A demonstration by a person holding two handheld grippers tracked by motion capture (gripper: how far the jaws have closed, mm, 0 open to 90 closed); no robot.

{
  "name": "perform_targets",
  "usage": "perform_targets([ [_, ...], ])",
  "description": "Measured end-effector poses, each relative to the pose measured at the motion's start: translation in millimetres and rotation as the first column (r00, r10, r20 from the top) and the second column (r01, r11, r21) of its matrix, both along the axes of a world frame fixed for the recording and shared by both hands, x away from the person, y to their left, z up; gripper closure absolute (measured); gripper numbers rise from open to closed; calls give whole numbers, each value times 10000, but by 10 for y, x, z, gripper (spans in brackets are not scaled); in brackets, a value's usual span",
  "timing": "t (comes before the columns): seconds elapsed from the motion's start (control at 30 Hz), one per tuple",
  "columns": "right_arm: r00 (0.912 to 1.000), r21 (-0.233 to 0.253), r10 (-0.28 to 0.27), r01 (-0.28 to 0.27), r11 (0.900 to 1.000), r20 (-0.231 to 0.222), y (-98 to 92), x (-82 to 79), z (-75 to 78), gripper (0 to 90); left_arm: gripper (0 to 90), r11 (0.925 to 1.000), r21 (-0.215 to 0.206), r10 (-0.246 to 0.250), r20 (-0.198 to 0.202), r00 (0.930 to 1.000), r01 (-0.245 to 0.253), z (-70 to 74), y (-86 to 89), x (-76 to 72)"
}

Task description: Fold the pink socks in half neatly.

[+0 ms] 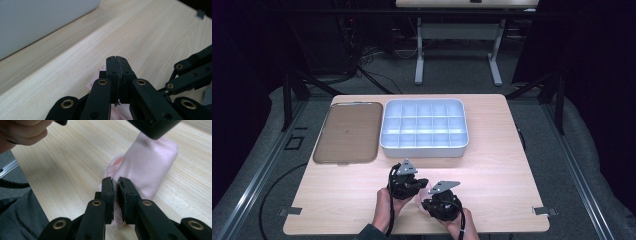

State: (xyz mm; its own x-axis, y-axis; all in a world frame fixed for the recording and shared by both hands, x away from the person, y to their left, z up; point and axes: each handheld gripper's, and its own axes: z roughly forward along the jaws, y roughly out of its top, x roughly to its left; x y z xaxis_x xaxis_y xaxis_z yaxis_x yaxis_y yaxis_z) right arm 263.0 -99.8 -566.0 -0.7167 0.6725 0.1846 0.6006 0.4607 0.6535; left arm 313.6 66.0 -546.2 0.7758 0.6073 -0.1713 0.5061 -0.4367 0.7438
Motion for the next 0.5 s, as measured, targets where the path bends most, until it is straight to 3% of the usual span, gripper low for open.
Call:
perform_targets([
  [0.1, 10000, 60, 58, -58, 10000, -45, -11, 12, -2, 824, 896, 9984, 565, 74, -238, 9997, -60, -134, -19, 55],
  [0.17, 9999, 211, -8, 10, 9998, -120, -25, 17, -9, 821, 899, 9996, 251, 97, -398, 9992, -87, -188, 11, 73],
  [0.33, 9995, 575, 58, -39, 9983, -325, -79, 20, -8, 775, 900, 9996, 267, -35, -340, 9994, 44, -205, 13, 75],
  [0.47, 9911, 980, 401, -278, 9948, -1266, -246, 91, 115, 704, 900, 9999, 97, 113, -289, 9995, -111, -223, 21, 54],
  [0.5, 9904, 1032, 102, 42, 9947, -1382, -313, 121, 160, 697, 900, 9999, 30, 147, -298, 9994, -146, -229, 26, 50],
])
